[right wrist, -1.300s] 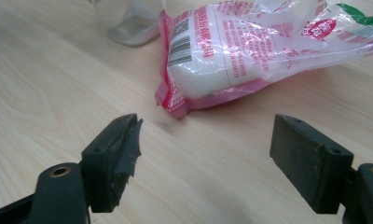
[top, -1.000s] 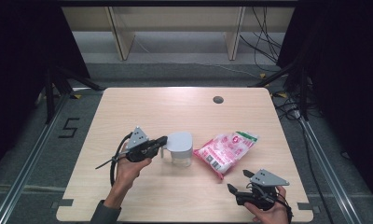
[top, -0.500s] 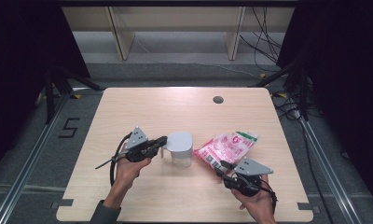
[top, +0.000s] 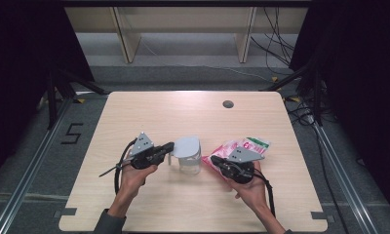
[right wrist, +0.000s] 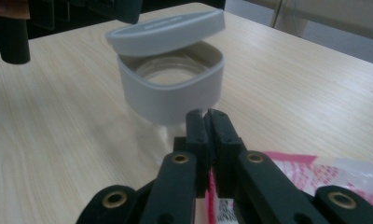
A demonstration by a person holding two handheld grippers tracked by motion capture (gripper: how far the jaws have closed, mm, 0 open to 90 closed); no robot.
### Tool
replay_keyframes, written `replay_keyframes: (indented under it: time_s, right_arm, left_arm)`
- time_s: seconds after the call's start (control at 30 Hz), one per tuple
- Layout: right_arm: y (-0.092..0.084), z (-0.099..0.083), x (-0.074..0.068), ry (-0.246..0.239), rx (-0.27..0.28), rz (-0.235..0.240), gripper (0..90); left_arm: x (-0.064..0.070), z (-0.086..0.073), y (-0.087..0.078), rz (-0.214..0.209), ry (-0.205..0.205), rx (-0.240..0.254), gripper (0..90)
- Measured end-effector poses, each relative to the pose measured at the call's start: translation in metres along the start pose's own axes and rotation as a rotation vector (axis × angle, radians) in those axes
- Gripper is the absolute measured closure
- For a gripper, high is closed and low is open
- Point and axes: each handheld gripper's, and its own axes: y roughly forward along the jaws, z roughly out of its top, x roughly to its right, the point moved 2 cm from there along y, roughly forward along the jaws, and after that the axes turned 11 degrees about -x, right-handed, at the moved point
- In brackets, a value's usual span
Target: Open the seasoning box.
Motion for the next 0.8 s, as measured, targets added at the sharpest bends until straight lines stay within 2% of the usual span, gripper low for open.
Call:
replay_keyframes:
  time_s: [0.03, 0.07, 0.1, 0.13, 0.23, 0.3, 0.37, 0.4, 0.43, 0.53, 0.57, 0.63, 0.73, 0.8]
  right_arm:
    - [0.001, 0.002, -0.002, 0.007, -0.007, 0.016, 89.8]
    - [0.004, 0.006, -0.002, -0.013, -0.002, 0.021, 90.0]
    - [0.005, 0.008, -0.004, 0.002, -0.012, 0.026, 90.0]
    - [0.008, 0.010, -0.005, -0.006, 0.004, 0.029, 90.0]
    - [0.013, 0.016, -0.008, -0.013, -0.006, 0.043, 90.0]
    - [0.016, 0.019, -0.009, -0.017, -0.001, 0.030, 90.0]
    - [0.017, 0.022, -0.010, -0.010, -0.009, 0.041, 90.0]
    - [0.017, 0.023, -0.008, -0.041, -0.006, 0.030, 90.0]
    - [0.017, 0.023, -0.010, -0.003, -0.005, 0.036, 90.0]
    - [0.020, 0.024, -0.008, -0.003, 0.011, 0.050, 90.0]
    - [0.018, 0.024, -0.009, 0.016, -0.014, 0.053, 90.0]
    - [0.018, 0.024, -0.010, 0.032, -0.008, 0.058, 90.0]
    - [0.020, 0.026, -0.008, 0.003, -0.005, 0.073, 90.0]
    - [0.018, 0.027, -0.009, 0.010, -0.014, 0.062, 90.0]
  left_arm:
    - [0.000, 0.000, 0.000, -0.001, -0.001, 0.000, 88.0]
    - [0.000, 0.000, 0.000, -0.001, -0.002, 0.000, 88.0]
    - [0.000, 0.000, 0.000, -0.002, -0.006, 0.001, 88.0]
    - [0.000, 0.000, 0.000, -0.003, -0.005, 0.003, 88.0]
    - [-0.001, 0.000, 0.000, -0.006, -0.003, 0.004, 88.0]
    - [0.000, 0.000, 0.000, -0.007, -0.008, 0.005, 88.0]
    - [0.000, 0.000, 0.000, -0.013, -0.003, 0.010, 88.0]
    - [0.000, 0.000, 0.001, -0.019, -0.002, 0.014, 88.0]
    - [-0.001, 0.000, 0.001, -0.020, -0.004, 0.014, 88.0]
    - [0.000, 0.000, 0.001, -0.021, -0.005, 0.016, 88.0]
    - [0.000, -0.001, 0.000, -0.020, -0.005, 0.013, 88.0]
    - [-0.001, -0.001, 0.001, -0.022, -0.006, 0.013, 88.0]
    - [-0.001, -0.001, 0.000, -0.022, -0.003, 0.013, 87.9]
    - [-0.001, -0.001, -0.001, -0.027, -0.012, 0.005, 86.5]
